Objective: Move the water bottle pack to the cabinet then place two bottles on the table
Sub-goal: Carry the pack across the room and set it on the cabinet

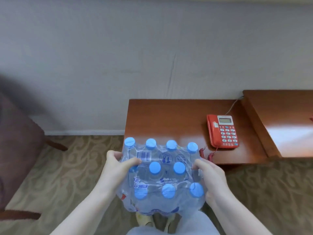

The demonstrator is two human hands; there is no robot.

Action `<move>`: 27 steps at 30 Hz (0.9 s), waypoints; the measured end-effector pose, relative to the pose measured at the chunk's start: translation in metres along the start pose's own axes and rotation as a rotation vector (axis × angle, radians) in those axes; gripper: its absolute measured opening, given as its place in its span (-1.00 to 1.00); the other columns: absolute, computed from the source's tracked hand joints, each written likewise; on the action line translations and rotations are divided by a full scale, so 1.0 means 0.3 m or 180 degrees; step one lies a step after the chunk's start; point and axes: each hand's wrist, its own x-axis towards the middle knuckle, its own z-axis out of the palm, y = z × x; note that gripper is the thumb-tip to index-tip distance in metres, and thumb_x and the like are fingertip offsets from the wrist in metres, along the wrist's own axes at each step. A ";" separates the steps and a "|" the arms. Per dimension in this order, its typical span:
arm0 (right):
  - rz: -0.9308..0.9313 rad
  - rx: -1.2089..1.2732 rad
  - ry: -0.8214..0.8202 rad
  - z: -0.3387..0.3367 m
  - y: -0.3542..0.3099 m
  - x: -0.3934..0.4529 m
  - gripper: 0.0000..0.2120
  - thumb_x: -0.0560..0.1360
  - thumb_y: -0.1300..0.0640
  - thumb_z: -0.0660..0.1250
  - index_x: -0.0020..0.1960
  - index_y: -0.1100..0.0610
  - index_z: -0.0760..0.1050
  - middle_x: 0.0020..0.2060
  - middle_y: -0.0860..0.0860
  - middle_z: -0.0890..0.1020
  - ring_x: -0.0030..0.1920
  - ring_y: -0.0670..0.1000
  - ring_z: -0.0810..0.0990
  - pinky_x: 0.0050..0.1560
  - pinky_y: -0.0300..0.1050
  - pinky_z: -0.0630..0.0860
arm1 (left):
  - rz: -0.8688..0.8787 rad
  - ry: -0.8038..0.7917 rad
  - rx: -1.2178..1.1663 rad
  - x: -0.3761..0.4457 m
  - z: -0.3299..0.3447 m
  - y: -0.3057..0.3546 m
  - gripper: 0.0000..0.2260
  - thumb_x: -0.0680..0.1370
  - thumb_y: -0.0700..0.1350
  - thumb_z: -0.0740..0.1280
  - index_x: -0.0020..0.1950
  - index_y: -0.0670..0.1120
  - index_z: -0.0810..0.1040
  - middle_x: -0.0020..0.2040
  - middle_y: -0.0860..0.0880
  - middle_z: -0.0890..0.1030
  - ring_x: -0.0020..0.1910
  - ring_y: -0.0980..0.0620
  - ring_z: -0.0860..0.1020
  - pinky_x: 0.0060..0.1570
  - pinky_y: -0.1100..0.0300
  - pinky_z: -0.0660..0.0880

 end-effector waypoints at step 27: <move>-0.0255 -0.0710 -0.0082 0.391 -0.339 0.753 -0.54 0.27 0.18 0.32 0.16 0.00 0.61 -0.03 -0.10 0.70 -0.04 -0.07 0.64 -0.12 -0.09 0.54 | 0.0111 0.0011 0.0184 0.778 0.188 0.281 -0.32 0.20 0.06 0.61 0.20 -0.04 0.38 0.15 0.00 0.56 0.06 0.03 0.61 0.06 0.00 0.57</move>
